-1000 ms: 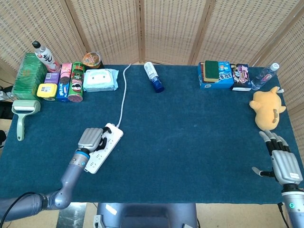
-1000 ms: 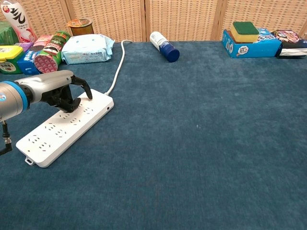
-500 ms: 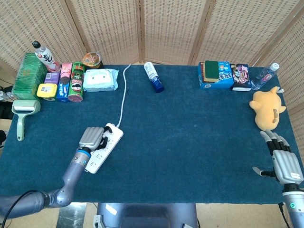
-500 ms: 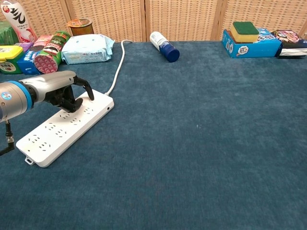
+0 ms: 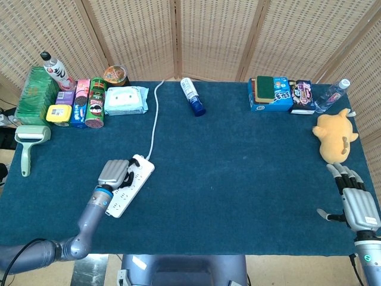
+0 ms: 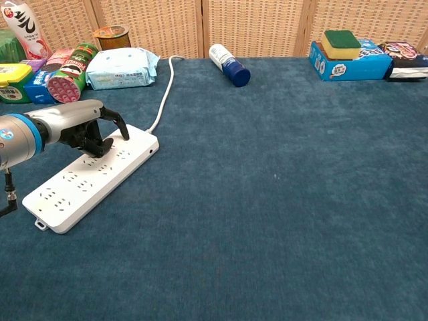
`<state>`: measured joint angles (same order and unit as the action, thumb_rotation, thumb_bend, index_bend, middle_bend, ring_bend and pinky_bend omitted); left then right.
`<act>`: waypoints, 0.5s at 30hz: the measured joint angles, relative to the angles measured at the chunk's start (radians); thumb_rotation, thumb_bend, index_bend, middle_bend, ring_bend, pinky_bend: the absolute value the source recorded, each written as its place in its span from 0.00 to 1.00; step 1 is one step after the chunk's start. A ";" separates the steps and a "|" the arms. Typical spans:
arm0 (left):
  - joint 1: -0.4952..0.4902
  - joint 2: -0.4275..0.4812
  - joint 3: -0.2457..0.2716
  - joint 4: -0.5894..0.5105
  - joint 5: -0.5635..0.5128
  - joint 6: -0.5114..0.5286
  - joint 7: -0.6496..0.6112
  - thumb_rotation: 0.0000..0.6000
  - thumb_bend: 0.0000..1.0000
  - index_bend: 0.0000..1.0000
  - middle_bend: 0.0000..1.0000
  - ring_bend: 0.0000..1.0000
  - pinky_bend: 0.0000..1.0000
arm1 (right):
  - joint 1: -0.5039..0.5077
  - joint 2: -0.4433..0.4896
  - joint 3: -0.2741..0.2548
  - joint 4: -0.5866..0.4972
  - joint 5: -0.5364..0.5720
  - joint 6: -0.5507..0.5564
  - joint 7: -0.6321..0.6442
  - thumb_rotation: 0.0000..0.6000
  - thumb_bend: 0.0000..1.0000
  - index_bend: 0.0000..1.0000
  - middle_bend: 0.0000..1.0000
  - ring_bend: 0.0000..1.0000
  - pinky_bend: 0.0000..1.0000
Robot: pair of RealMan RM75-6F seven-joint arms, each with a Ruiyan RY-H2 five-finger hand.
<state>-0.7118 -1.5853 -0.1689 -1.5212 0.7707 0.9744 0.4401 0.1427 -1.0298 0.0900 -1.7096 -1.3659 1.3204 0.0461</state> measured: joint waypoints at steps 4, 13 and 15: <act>0.009 0.017 -0.005 -0.031 0.048 0.012 -0.036 1.00 0.64 0.32 1.00 1.00 1.00 | 0.001 -0.001 -0.001 0.000 0.000 -0.002 -0.003 1.00 0.00 0.00 0.02 0.02 0.00; 0.062 0.116 -0.003 -0.161 0.179 0.100 -0.102 1.00 0.54 0.28 1.00 1.00 0.97 | -0.001 0.002 -0.002 -0.004 -0.006 0.005 0.000 1.00 0.00 0.00 0.02 0.02 0.00; 0.085 0.140 0.007 -0.184 0.235 0.146 -0.111 1.00 0.46 0.14 0.92 0.87 0.84 | -0.002 0.003 -0.003 -0.006 -0.010 0.008 0.000 1.00 0.00 0.00 0.02 0.02 0.00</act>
<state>-0.6264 -1.4448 -0.1623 -1.7055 1.0054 1.1203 0.3293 0.1407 -1.0268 0.0872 -1.7158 -1.3755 1.3281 0.0458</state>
